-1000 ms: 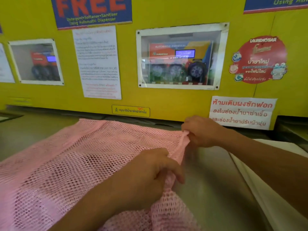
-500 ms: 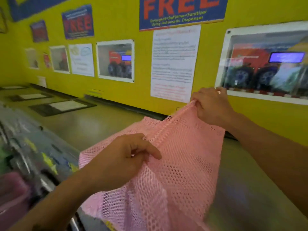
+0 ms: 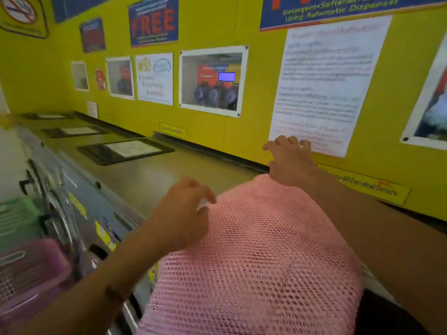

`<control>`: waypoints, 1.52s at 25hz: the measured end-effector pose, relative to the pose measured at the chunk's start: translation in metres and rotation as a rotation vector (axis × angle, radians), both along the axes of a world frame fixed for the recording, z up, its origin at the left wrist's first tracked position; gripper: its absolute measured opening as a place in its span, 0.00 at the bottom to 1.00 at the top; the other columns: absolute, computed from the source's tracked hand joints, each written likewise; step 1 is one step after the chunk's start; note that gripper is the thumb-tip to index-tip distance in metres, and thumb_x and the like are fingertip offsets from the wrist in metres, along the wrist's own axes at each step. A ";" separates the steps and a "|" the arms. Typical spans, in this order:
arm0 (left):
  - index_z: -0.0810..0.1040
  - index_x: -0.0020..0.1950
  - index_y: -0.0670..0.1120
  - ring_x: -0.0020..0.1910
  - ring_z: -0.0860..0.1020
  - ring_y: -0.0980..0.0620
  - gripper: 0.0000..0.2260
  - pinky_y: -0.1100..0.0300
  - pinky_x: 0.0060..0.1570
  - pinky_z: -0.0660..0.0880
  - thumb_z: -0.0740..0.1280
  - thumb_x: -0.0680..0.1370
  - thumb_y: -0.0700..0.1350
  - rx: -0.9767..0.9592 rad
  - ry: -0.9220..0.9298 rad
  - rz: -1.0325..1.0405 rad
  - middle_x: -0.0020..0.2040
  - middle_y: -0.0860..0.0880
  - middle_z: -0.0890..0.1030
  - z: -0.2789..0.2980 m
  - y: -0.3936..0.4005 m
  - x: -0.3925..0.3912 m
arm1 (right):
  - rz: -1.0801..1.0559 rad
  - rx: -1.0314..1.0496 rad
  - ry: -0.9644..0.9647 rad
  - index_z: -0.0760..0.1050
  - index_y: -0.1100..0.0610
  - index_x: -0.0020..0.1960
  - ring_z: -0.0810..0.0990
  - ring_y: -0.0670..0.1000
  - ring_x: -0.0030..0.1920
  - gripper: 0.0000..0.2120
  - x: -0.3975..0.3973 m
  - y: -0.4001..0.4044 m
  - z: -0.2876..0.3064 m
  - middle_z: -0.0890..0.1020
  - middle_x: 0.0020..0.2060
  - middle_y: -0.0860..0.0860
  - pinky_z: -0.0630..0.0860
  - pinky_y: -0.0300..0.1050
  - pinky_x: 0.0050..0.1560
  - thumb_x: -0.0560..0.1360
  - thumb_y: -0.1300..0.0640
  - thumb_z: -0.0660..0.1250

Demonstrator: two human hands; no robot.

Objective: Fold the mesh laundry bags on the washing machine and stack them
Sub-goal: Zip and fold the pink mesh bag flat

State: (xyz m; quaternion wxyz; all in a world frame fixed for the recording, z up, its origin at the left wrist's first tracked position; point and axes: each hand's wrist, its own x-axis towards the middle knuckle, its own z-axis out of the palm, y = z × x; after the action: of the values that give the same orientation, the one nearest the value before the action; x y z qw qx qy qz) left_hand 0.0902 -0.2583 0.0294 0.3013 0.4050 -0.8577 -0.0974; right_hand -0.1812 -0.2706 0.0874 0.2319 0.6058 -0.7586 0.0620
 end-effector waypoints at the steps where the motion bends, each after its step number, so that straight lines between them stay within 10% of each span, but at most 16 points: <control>1: 0.79 0.56 0.56 0.62 0.71 0.52 0.10 0.50 0.66 0.68 0.64 0.77 0.48 -0.042 0.023 -0.086 0.63 0.51 0.72 -0.006 0.006 -0.008 | 0.020 0.021 -0.084 0.72 0.46 0.65 0.70 0.58 0.63 0.19 0.005 0.002 -0.003 0.74 0.63 0.52 0.63 0.59 0.63 0.75 0.53 0.62; 6: 0.53 0.77 0.63 0.78 0.47 0.57 0.25 0.45 0.76 0.42 0.46 0.79 0.64 0.126 -0.395 -0.343 0.80 0.55 0.52 -0.024 0.014 -0.038 | -0.008 0.431 -0.356 0.74 0.44 0.63 0.73 0.48 0.60 0.17 0.009 0.063 -0.001 0.74 0.59 0.43 0.70 0.47 0.59 0.76 0.43 0.63; 10: 0.47 0.78 0.63 0.78 0.44 0.55 0.26 0.45 0.76 0.40 0.41 0.79 0.64 0.134 -0.496 -0.299 0.81 0.55 0.47 -0.030 0.005 -0.049 | -0.074 0.680 -0.406 0.61 0.45 0.75 0.65 0.48 0.71 0.29 -0.003 0.090 -0.010 0.67 0.72 0.44 0.62 0.48 0.69 0.77 0.34 0.55; 14: 0.47 0.78 0.60 0.79 0.44 0.50 0.27 0.41 0.75 0.41 0.41 0.79 0.63 0.140 -0.496 -0.155 0.81 0.51 0.46 -0.029 0.012 -0.060 | 0.025 0.638 -0.492 0.50 0.48 0.79 0.49 0.49 0.78 0.34 -0.006 0.077 -0.036 0.51 0.80 0.49 0.46 0.48 0.76 0.79 0.37 0.55; 19: 0.49 0.79 0.56 0.79 0.43 0.45 0.29 0.36 0.73 0.38 0.42 0.78 0.62 0.221 -0.479 -0.040 0.81 0.47 0.46 -0.026 0.017 -0.081 | 0.075 0.327 -0.366 0.60 0.49 0.76 0.59 0.51 0.76 0.28 0.000 0.068 -0.028 0.61 0.77 0.49 0.56 0.50 0.75 0.78 0.46 0.61; 29: 0.56 0.78 0.58 0.78 0.53 0.49 0.26 0.42 0.75 0.47 0.47 0.80 0.63 0.127 -0.463 -0.198 0.80 0.49 0.54 -0.025 -0.023 -0.084 | 0.007 0.644 -0.493 0.46 0.44 0.79 0.47 0.53 0.79 0.35 0.018 0.142 -0.051 0.49 0.80 0.50 0.48 0.61 0.76 0.76 0.30 0.43; 38: 0.78 0.62 0.53 0.57 0.78 0.56 0.13 0.52 0.61 0.74 0.66 0.78 0.47 -0.019 0.019 -0.407 0.61 0.54 0.79 0.027 0.042 -0.109 | 0.045 0.397 -0.514 0.58 0.42 0.75 0.59 0.36 0.70 0.28 -0.043 0.260 0.024 0.62 0.70 0.34 0.58 0.31 0.68 0.78 0.41 0.61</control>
State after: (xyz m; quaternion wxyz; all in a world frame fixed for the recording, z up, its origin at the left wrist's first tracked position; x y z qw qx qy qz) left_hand -0.0184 -0.2166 0.0568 0.2874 0.2196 -0.9198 -0.1522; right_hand -0.2240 -0.0101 0.1114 -0.0912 0.6202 -0.7761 0.0689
